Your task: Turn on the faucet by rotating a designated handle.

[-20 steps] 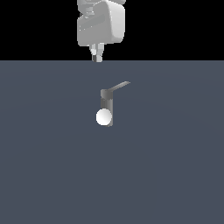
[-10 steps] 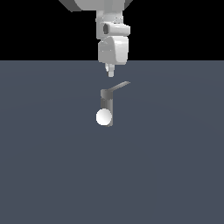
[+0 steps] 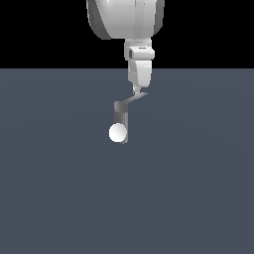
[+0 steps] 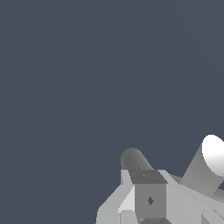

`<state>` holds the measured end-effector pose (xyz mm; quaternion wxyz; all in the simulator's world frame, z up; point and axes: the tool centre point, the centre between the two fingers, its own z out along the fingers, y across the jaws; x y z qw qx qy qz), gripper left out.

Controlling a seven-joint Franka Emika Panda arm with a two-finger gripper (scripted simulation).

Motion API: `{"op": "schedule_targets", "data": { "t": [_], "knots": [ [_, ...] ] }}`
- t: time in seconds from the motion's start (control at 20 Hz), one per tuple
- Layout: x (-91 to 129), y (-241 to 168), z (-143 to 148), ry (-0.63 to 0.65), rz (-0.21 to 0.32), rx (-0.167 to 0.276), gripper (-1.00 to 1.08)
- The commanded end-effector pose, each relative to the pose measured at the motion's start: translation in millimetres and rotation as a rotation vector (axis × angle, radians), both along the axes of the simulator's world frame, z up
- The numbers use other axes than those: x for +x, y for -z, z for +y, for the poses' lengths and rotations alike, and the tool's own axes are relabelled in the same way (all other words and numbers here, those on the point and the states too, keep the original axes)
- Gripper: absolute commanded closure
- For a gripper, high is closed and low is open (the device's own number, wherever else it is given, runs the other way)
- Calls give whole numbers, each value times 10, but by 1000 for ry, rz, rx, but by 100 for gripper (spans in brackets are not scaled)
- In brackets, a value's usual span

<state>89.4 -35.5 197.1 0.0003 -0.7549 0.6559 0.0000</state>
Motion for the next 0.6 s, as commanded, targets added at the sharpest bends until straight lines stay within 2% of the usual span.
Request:
{"op": "schedule_targets", "data": {
  "t": [0.0, 0.55],
  "knots": [
    [64, 76, -99, 42, 1, -2, 108],
    [135, 153, -209, 90, 0, -1, 108]
  ]
}}
